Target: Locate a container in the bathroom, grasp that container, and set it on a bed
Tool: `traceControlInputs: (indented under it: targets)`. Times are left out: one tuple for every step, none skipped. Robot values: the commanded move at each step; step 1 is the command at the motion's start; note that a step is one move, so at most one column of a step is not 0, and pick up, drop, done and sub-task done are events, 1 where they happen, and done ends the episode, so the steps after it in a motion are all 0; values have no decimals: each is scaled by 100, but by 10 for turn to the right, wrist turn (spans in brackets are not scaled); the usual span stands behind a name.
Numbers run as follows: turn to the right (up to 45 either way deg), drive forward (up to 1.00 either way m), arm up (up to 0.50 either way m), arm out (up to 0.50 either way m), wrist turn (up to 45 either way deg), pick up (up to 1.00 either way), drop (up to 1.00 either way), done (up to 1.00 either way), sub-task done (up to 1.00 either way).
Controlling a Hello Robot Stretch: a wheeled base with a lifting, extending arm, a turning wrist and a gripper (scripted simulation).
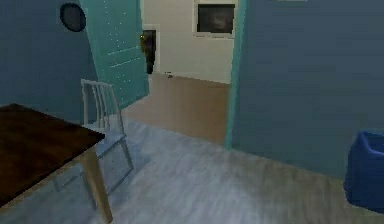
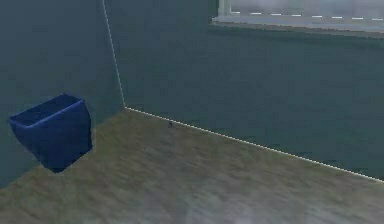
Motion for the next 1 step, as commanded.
traceControlInputs:
  targets:
    - [0,100,0,0,0,0,0,0,0]
